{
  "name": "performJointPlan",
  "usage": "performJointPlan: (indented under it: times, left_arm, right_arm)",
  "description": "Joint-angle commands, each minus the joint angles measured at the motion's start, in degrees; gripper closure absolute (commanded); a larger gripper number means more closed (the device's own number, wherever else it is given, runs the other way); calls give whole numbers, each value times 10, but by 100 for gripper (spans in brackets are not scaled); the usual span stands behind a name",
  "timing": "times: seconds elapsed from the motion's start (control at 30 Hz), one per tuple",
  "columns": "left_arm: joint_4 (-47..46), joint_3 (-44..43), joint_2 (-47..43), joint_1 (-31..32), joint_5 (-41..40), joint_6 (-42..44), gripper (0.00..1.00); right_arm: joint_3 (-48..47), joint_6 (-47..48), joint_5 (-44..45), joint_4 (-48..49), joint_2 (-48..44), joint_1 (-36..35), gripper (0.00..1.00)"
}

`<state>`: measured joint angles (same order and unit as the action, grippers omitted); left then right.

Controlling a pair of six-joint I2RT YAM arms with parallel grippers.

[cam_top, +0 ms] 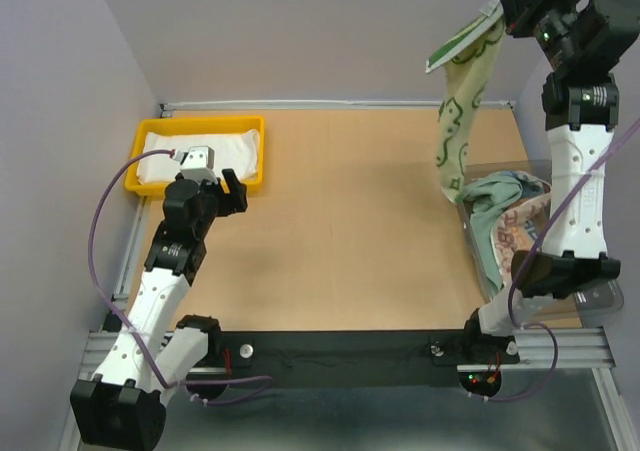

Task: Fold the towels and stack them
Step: Move the towel to the center of the board

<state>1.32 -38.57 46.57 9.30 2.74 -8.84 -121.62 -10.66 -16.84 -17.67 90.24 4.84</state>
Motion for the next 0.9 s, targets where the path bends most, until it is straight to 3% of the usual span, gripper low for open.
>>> performJointPlan:
  times: [0.0,0.13,0.37,0.47,0.5,0.6,0.63,0.77,0.83,0.87]
  left_arm:
    - [-27,-12,-1,2,-7,4,20]
    - [-26,-12,6,3,-8,5,20]
    - [-24,-12,9,2,-12,8,20]
    - [-24,-10,5,3,-9,8,20]
    - [-24,-11,5,3,-6,6,20]
    - [-26,-11,5,3,6,6,20]
    - [-27,-10,5,3,11,5,20]
    - [-30,-11,5,3,33,1,20]
    - [-30,-11,8,3,49,-6,20]
    - [-30,-10,10,4,57,-9,20]
  right_arm:
    - [-109,-38,-116,15,77,-32,100]
    - [-167,-32,-101,62,119,-114,99]
    - [-76,-21,-88,151,105,-228,99]
    - [121,5,-47,207,11,-265,99]
    - [226,-2,-27,229,-48,-271,100]
    - [381,-23,-38,229,-123,-273,100]
    - [490,-48,-58,229,-173,-274,99]
    - [749,-134,-69,221,-300,-283,98]
    - [844,-170,-85,179,-365,-285,93]
    - [857,-174,-93,134,-378,-286,79]
